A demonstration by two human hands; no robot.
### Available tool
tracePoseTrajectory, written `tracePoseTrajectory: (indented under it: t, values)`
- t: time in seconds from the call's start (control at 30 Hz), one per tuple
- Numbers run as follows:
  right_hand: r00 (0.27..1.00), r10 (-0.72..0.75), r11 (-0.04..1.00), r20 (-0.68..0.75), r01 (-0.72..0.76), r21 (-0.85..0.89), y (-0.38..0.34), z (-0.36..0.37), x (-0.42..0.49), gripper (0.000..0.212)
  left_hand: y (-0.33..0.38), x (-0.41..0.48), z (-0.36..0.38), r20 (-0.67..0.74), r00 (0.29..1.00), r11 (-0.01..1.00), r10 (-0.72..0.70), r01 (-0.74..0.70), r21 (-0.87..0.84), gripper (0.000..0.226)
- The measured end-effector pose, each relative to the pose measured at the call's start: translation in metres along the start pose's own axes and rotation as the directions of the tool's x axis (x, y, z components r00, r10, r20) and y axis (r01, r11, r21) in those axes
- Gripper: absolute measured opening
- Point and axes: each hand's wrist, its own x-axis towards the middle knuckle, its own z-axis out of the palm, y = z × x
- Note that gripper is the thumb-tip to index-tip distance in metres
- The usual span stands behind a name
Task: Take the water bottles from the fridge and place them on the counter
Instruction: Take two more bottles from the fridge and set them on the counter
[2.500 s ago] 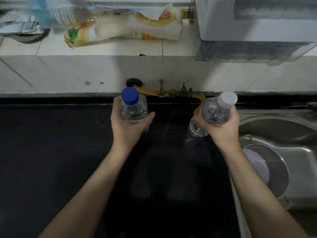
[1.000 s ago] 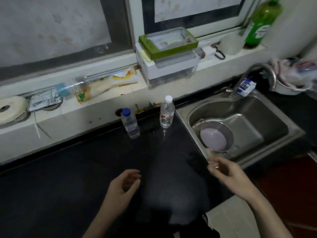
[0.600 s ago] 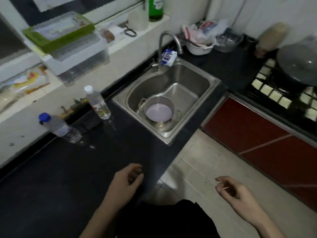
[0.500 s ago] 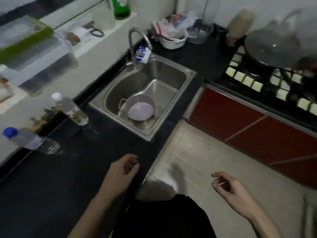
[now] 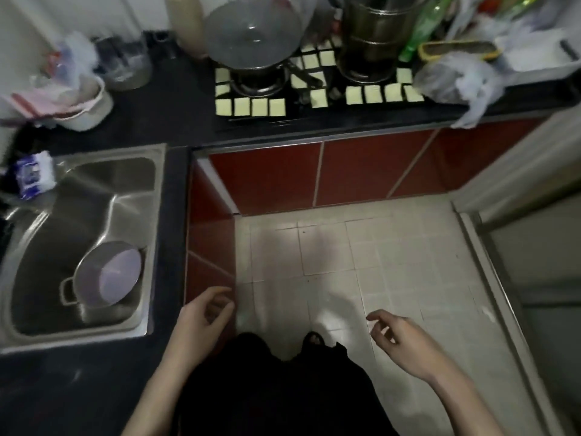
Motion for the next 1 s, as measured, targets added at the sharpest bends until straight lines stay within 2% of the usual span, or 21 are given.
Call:
tracePoseTrajectory:
  t: [0.17, 0.3, 0.4, 0.5, 0.6, 0.7, 0.8, 1.0]
  values:
    - [0.983, 0.118, 0.984, -0.138, -0.097, 0.149, 0.008, -0.019, 0.0, 0.023, 0.009, 0.036, 0.013, 0.228, 0.973, 0.999, 0.035, -0.042, 0.029, 0.041]
    - [0.946, 0.23, 0.937, -0.228, -0.151, 0.315, 0.004, -0.03, 0.007, 0.021, 0.012, 0.099, 0.024, 0.344, 0.939, 0.999, 0.012, -0.029, 0.044, 0.037]
    - [0.886, 0.351, 0.875, -0.304, -0.194, 0.444, -0.005, -0.039, 0.013, 0.02, 0.03, 0.162, 0.039, 0.433, 0.901, 0.999, 0.039, -0.051, 0.016, 0.026]
    - [0.781, 0.496, 0.78, -0.379, -0.209, 0.59, -0.019, -0.044, 0.016, 0.018, 0.065, 0.224, 0.052, 0.531, 0.841, 0.99, 0.105, -0.136, 0.021, 0.027]
    - [0.656, 0.628, 0.687, -0.418, -0.215, 0.694, -0.034, -0.034, 0.019, 0.017, 0.105, 0.276, 0.067, 0.636, 0.746, 0.963, 0.199, -0.268, 0.013, 0.028]
    - [0.568, 0.731, 0.587, -0.38, -0.238, 0.774, -0.055, -0.011, 0.022, 0.017, 0.14, 0.316, 0.085, 0.732, 0.626, 0.917, 0.268, -0.399, 0.005, 0.029]
    - [0.464, 0.826, 0.457, -0.321, -0.214, 0.863, -0.075, 0.016, 0.019, 0.017, 0.177, 0.339, 0.111, 0.813, 0.503, 0.879, 0.294, -0.476, -0.023, 0.026]
    - [0.322, 0.935, 0.208, -0.148, -0.163, 0.964, -0.103, 0.06, 0.012, 0.017, 0.242, 0.359, 0.179, 0.928, 0.228, 0.751, 0.296, -0.656, -0.078, 0.02]
